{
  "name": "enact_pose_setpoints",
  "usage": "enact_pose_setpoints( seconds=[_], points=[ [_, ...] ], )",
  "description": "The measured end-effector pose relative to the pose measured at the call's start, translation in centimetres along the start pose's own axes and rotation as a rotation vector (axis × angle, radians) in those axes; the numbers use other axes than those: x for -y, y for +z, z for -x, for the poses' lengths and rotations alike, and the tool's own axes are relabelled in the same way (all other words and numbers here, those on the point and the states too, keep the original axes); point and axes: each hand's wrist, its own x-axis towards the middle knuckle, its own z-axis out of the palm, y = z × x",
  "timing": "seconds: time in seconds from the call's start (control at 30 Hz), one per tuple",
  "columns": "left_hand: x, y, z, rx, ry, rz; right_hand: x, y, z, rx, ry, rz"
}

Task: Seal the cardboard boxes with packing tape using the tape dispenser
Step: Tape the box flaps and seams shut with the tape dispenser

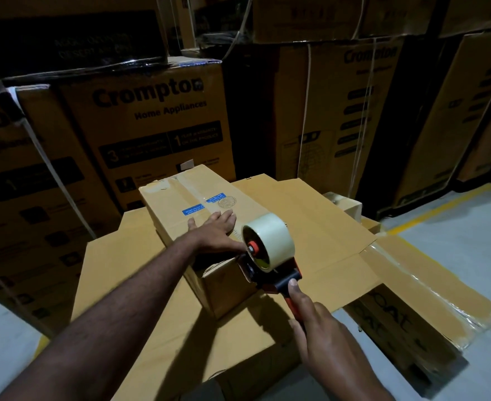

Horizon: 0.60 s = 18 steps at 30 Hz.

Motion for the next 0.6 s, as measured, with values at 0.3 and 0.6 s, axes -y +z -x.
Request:
enact_pose_setpoints(
  seconds=[0.3, 0.6],
  points=[
    [-1.3, 0.7, 1.3, -0.042, 0.003, 0.078, -1.1, 0.9, -0.4, -0.004, 0.017, -0.001],
    [-0.6, 1.2, 2.5, 0.056, 0.082, 0.127, -1.5, 2.3, -0.2, -0.043, -0.007, -0.025]
  ],
)
